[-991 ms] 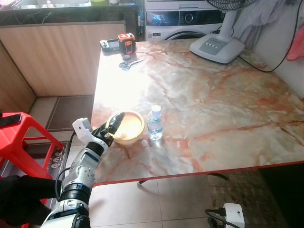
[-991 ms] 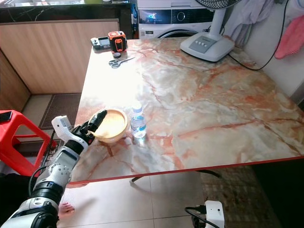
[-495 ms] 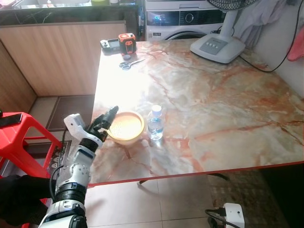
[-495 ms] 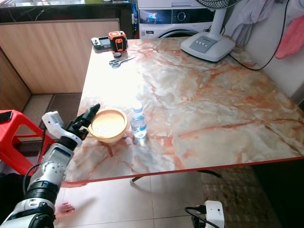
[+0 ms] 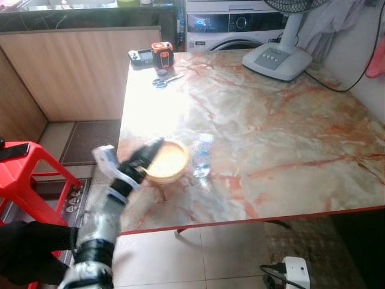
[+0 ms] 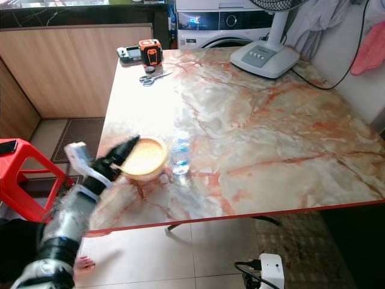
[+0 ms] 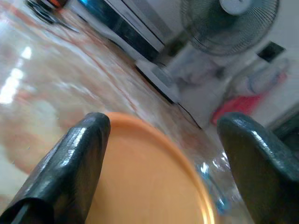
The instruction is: Restocking fridge
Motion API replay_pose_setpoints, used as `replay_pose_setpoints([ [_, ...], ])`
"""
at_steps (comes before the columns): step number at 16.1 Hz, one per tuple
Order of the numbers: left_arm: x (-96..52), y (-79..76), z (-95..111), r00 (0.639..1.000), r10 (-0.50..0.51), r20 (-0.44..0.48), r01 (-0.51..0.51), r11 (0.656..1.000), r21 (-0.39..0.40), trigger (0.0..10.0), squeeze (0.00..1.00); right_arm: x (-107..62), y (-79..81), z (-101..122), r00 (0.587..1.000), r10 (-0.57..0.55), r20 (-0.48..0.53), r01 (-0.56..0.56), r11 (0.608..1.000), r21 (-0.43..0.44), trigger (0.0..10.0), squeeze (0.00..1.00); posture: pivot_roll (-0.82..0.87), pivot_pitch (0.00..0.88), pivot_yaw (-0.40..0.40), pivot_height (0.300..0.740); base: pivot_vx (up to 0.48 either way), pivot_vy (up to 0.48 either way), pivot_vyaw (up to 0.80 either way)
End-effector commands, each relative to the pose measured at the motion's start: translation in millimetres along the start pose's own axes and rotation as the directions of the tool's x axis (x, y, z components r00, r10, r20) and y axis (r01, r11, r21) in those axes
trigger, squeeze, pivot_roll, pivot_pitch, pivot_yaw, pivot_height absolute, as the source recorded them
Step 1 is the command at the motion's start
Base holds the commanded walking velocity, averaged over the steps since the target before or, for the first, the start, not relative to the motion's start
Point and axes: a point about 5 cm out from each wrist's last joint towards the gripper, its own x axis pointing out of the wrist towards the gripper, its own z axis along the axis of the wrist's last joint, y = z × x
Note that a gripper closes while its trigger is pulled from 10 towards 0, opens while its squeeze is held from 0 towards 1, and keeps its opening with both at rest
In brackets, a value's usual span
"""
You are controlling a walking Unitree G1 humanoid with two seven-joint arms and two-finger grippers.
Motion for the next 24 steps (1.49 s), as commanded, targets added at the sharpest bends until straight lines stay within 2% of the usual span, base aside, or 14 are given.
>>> replay_pose_setpoints([
  [1,-4.1,-1.6,-11.7,0.998,-0.007,-0.064,0.007,1.0,-0.003,10.0,0.0,-1.4,-1.5,-4.6,1.0,-0.002,-0.015,0.002,1.0,0.002,10.0,0.0,0.06,0.067,-0.032,0.74,0.0,0.0,0.0],
  [4,-4.6,-3.4,-11.9,0.998,-0.014,-0.069,0.014,1.0,0.002,10.0,0.0,-1.3,-1.3,-4.6,1.0,0.0,-0.015,0.0,1.0,0.003,10.0,0.0,0.06,0.067,-0.031,0.74,0.0,0.0,0.0],
  [10,3.0,-8.4,19.8,0.999,-0.043,0.022,0.041,0.997,0.07,10.0,0.0,-1.4,-1.5,-4.3,1.0,0.001,-0.013,0.0,1.0,0.002,10.0,0.0,0.06,0.065,-0.032,0.74,0.0,0.0,0.0],
  [14,10.8,-21.3,46.8,0.991,-0.106,0.077,0.096,0.987,0.132,10.0,0.0,-1.4,-1.8,-4.0,1.0,0.0,-0.012,0.0,1.0,0.002,10.0,0.0,0.06,0.065,-0.034,0.74,0.0,0.0,0.0],
  [16,14.2,-28.7,52.1,0.987,-0.136,0.084,0.123,0.982,0.143,10.0,0.0,-1.4,-1.8,-4.1,1.0,0.001,-0.012,-0.001,1.0,0.002,10.0,0.0,0.06,0.064,-0.035,0.74,0.0,0.0,0.0],
  [17,16.6,-35.9,48.5,0.984,-0.173,0.047,0.164,0.974,0.154,10.0,0.0,-1.4,-1.7,-4.1,1.0,0.002,-0.012,-0.002,1.0,0.002,10.0,0.0,0.06,0.064,-0.034,0.74,0.0,0.0,0.0],
  [18,17.2,-37.6,46.5,0.983,-0.182,0.032,0.175,0.972,0.157,10.0,0.0,-1.4,-1.7,-4.1,1.0,0.002,-0.012,-0.002,1.0,0.002,10.0,0.0,0.06,0.064,-0.034,0.74,0.0,0.0,0.0],
  [20,18.3,-40.2,32.4,0.981,-0.186,-0.054,0.193,0.962,0.195,10.0,0.0,-1.3,-1.5,-4.0,1.0,0.002,-0.012,-0.002,1.0,0.001,10.0,0.0,0.06,0.064,-0.034,0.74,0.0,0.0,0.0],
  [22,18.4,-34.0,18.0,0.987,-0.121,-0.102,0.141,0.966,0.217,10.0,0.0,-1.3,-1.3,-4.2,1.0,0.002,-0.013,-0.002,1.0,0.002,10.0,0.0,0.06,0.065,-0.033,0.74,0.0,0.0,0.0],
  [24,15.0,-26.3,14.0,0.993,-0.066,-0.095,0.083,0.978,0.19,10.0,0.0,-1.3,-1.2,-4.4,1.0,0.001,-0.013,-0.001,1.0,0.003,10.0,0.0,0.06,0.066,-0.032,0.74,0.0,0.0,0.0],
])
